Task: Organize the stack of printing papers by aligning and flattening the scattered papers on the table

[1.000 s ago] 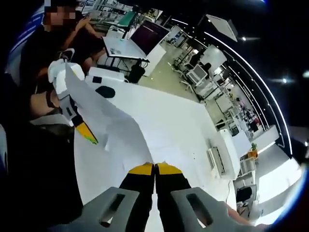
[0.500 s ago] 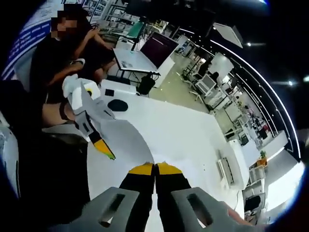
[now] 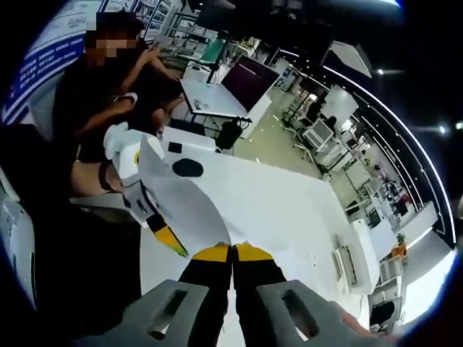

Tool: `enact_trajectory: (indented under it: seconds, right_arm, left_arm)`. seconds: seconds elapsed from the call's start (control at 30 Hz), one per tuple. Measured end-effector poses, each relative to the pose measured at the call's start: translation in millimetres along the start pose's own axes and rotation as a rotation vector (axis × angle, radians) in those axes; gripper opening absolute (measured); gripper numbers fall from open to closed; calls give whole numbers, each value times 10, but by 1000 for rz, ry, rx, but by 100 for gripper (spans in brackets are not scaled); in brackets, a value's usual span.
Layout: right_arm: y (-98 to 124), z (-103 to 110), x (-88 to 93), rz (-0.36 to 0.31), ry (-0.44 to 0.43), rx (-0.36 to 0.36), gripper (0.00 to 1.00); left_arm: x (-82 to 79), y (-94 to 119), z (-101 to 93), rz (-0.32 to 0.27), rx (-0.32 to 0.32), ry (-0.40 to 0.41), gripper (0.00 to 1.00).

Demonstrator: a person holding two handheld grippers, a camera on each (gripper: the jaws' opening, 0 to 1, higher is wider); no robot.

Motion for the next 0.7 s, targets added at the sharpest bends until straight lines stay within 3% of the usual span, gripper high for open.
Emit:
enact_trajectory:
  seconds: [0.7]
  right_arm:
    - [-42,178,-131,-22,21,-55,0]
  left_arm:
    - [-12,-10,2,1,2,-3,29]
Point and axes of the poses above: the point that each gripper's makers call its tool centre point, and the gripper's own axes: y roughly backward along the fingers, z roughly to its left, x roughly out of its underside, the point moved 7 cm from there along y, roughly backward along the fingers, and after that the axes turned 12 degrees about x, right-handed, at the moved point
